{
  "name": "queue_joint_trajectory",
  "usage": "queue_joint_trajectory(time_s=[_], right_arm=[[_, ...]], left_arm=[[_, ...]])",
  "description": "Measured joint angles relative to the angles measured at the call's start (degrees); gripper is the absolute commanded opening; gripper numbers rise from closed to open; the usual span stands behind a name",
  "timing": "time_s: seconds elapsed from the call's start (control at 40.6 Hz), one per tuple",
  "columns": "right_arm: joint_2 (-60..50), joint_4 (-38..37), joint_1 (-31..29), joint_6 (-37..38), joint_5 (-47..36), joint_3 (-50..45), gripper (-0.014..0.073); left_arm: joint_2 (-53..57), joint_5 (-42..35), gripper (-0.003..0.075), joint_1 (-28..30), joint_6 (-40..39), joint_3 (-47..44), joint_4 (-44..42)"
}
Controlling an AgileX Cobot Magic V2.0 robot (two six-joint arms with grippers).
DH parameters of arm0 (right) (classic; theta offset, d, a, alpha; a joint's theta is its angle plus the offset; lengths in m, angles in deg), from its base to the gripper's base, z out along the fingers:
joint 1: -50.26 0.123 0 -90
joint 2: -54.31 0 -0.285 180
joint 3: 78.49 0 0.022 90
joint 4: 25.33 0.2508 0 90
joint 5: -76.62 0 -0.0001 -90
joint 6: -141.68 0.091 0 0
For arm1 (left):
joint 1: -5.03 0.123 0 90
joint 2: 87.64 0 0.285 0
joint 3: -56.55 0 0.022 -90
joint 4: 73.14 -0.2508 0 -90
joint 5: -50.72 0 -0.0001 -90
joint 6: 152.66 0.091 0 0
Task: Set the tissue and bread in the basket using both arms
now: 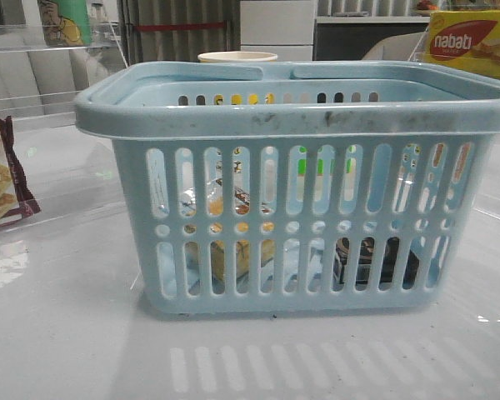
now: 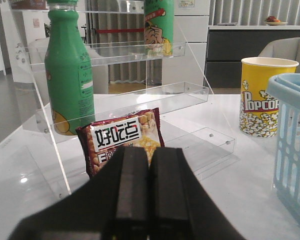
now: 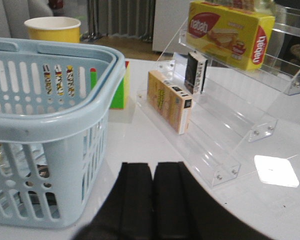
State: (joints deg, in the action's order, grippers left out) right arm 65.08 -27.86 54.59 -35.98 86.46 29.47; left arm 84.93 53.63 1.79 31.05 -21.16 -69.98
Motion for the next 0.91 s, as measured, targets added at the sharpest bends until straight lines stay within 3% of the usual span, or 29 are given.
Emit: queue_joint_trajectory(time_s=[0.123,0.32,0.912], right_arm=[[-3.32,0.00,-1.30,0.00,-6.25,-6.39,0.0067],[-3.56,0.00,-2.05,0.00,-9.84,-6.88,0.0067],[-3.63,0.00,-4.18,0.00,-10.15,-6.88,0.0067]], left_arm=[[0.00,0.00,0.0094,0.00,0.00,0.00,0.00],[0.00,0.00,0.0094,0.00,0.00,0.00,0.00],[0.00,0.00,0.0094,0.00,0.00,0.00,0.00]])
